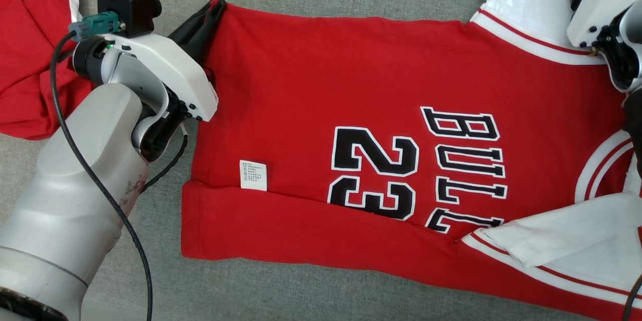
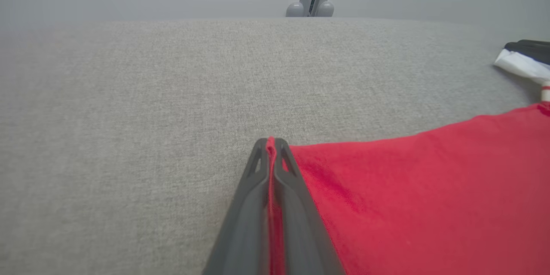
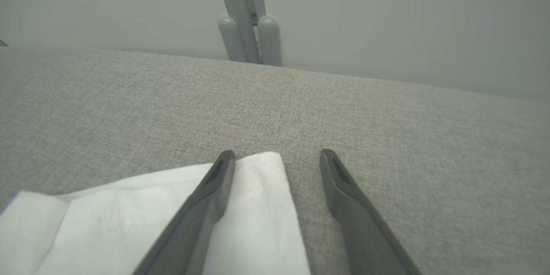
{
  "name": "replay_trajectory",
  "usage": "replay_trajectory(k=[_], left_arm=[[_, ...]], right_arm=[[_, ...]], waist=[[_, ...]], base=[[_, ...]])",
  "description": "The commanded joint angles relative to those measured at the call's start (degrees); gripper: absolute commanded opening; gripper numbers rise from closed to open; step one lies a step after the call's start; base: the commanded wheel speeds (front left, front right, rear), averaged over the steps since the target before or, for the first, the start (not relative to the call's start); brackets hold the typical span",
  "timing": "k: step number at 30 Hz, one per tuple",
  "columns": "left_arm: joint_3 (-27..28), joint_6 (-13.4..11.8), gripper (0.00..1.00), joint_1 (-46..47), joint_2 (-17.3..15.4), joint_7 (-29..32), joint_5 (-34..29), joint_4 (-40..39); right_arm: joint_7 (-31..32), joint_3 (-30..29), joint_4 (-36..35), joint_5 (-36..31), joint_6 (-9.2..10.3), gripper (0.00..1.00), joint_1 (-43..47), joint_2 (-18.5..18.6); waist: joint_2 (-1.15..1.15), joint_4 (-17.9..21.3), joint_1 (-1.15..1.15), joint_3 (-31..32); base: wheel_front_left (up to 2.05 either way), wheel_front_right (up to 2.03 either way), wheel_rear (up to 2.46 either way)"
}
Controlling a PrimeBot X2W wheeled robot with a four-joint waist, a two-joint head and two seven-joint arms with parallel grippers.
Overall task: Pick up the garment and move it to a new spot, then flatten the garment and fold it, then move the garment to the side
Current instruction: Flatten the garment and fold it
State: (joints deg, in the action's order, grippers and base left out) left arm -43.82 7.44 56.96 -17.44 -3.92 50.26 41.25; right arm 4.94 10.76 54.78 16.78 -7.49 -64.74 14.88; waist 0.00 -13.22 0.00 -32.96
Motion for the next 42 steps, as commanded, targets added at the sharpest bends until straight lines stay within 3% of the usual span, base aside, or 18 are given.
replay_trajectory(k=[1,4,5,6,7,18,22,28,34,37,42], left_arm=[[-0.7,0.0,0.0,1.1,-0.1,-0.6,0.7,0.4],[-2.0,0.0,0.0,1.7,-0.4,-1.4,1.9,1.3],[-2.5,0.0,0.0,1.7,-0.5,-1.6,2.3,1.7],[-2.9,0.0,0.0,1.9,-0.6,-1.9,2.8,1.9],[-3.2,0.0,0.0,2.2,-0.8,-2.2,3.1,2.3],[-3.6,0.0,0.0,1.3,-3.9,-6.8,6.4,4.9],[-4.1,0.0,0.0,-1.1,-5.4,-8.1,6.3,3.5],[-3.7,-1.1,0.0,-7.1,-8.2,-9.7,6.2,-1.8],[-1.5,-4.6,0.0,-15.6,-12.6,-10.4,8.4,-12.2],[-0.9,-6.3,0.0,-18.5,-14.4,-10.5,9.1,-16.2],[0.4,-11.1,0.0,-25.7,-19.5,-10.1,10.5,-26.2]], right_arm=[[1.3,1.3,1.4,0.8,-0.02,1.0,-0.4,-0.1],[2.9,4.3,3.2,3.0,-0.03,1.0,-0.9,-0.3],[3.1,5.4,3.4,3.7,-0.03,0.61,-1.1,-0.3],[3.4,6.2,3.5,4.5,-0.03,0.36,-1.3,-0.1],[3.6,7.1,3.5,5.4,-0.03,0.0,-1.4,0.0],[-6.1,9.6,-2.8,15.8,-0.01,0.0,0.6,1.2],[-9.5,11.1,-9.4,20.1,-0.02,0.0,5.5,2.3],[-11.7,11.6,-23.4,25.7,-0.02,0.0,17.9,7.0],[-10.1,6.6,-37.5,29.7,-0.02,0.0,32.9,8.6],[-8.9,5.2,-41.9,30.0,-0.02,0.0,37.5,7.9],[-4.1,2.4,-50.8,28.7,-0.02,0.0,47.1,6.1]], waist=[[0.0,-0.2,0.0,-0.2],[0.0,-0.1,0.0,-0.2],[0.0,0.0,0.0,-0.1],[0.0,0.1,0.0,-0.1],[0.0,0.2,0.0,0.0],[0.0,3.3,0.0,2.5],[0.0,4.5,0.0,4.1],[0.0,6.2,0.0,6.6],[0.0,7.8,0.0,8.4],[0.0,8.3,0.0,8.8],[0.0,9.5,0.0,9.5]], base=[[0.0,0.0,0.0],[0.0,0.0,0.0],[0.0,0.0,0.0],[0.0,0.0,0.0],[0.0,0.0,0.0],[0.0,0.0,0.0],[0.0,0.0,0.0],[0.0,0.0,0.0],[0.0,0.0,0.0],[0.0,0.0,0.0],[0.0,0.0,0.0]])
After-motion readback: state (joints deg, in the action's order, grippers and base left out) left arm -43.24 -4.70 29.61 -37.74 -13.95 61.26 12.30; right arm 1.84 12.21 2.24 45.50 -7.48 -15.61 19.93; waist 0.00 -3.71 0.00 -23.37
